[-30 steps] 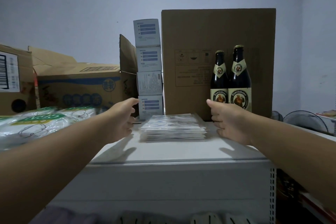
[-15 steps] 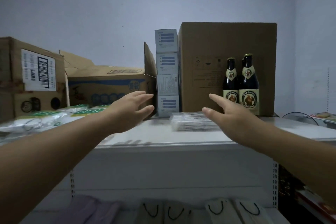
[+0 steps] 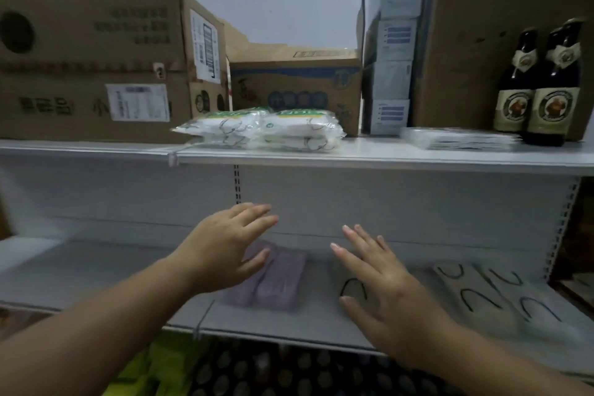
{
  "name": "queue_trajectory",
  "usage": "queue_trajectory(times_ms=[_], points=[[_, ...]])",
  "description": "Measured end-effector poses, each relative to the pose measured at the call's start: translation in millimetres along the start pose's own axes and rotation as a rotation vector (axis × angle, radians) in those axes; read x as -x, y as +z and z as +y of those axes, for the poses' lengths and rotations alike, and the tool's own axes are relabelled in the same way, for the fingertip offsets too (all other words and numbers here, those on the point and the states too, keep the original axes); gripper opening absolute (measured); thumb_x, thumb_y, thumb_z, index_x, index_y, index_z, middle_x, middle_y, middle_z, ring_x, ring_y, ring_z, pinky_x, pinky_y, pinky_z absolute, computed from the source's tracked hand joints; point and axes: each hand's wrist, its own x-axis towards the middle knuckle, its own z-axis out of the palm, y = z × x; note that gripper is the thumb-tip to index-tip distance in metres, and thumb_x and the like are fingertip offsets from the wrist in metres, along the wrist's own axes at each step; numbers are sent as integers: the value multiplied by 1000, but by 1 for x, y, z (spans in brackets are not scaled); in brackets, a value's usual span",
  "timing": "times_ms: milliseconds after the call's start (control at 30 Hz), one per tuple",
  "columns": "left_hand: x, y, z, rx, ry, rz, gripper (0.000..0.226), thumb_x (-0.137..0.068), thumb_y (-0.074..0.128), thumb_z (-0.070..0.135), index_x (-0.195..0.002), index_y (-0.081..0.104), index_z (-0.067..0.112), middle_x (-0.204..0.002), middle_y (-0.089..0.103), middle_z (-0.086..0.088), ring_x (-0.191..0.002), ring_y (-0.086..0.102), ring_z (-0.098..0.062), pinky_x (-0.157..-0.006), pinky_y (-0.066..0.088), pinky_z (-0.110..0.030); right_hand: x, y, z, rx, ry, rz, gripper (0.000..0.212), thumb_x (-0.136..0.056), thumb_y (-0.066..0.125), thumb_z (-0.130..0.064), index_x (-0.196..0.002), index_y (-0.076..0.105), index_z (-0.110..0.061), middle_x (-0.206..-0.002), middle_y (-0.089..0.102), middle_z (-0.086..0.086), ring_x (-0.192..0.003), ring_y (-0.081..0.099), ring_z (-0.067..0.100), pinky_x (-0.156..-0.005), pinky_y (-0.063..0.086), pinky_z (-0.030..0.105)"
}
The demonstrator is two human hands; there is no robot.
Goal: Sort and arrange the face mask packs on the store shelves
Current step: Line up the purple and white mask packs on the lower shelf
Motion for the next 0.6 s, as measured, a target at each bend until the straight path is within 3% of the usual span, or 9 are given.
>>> queue_trajectory(times_ms=[100, 233, 300, 367, 500, 600], points=[[30, 28, -35, -75, -194, -168, 67, -94, 36, 57, -153, 18, 30, -162, 11, 0, -148, 11, -17, -117, 18, -32, -3, 42, -13, -67, 33, -96, 66, -86, 55, -37, -141, 18, -33, -155, 8, -5, -147, -1, 19, -119, 1, 39], [56, 69, -76, -182, -333, -308, 74, -93, 27, 62, -152, -8, 34, -161, -15, -1, -149, -11, -21, -119, -2, -41, -9, 92, -7, -119, 82, -207, 71, -88, 49, -51, -140, 1, -45, -148, -16, -23, -139, -24, -4, -117, -10, 22], [62, 89, -92, -203, -408, -376, 75, -93, 27, 61, -151, -14, 34, -159, -22, 0, -148, -16, -21, -118, -6, -44, -16, 116, 3, -142, 107, -251, 70, -90, 47, -54, -139, -3, -47, -147, -21, -25, -138, -26, -5, -116, -11, 20], [62, 108, -105, -211, -455, -447, 74, -95, 27, 58, -150, -16, 33, -157, -26, 1, -147, -18, -23, -118, -7, -45, -26, 140, 14, -149, 122, -275, 71, -91, 48, -53, -142, -2, -44, -151, -21, -16, -141, -25, 1, -115, -11, 19], [50, 146, -122, -166, -469, -465, 71, -97, 31, 51, -153, -8, 30, -161, -16, -4, -148, -11, -25, -119, 0, -46, -53, 185, 41, -146, 138, -249, 72, -91, 53, -46, -149, 14, -30, -157, -7, -5, -146, -10, 11, -107, -17, 10], [35, 174, -134, -149, -481, -514, 68, -98, 30, 50, -153, -6, 31, -161, -14, -2, -149, -10, -23, -120, 1, -44, -68, 215, 62, -217, 207, -255, 71, -91, 56, -38, -150, 19, -24, -159, -5, -1, -148, -4, 14, -114, -6, 15]])
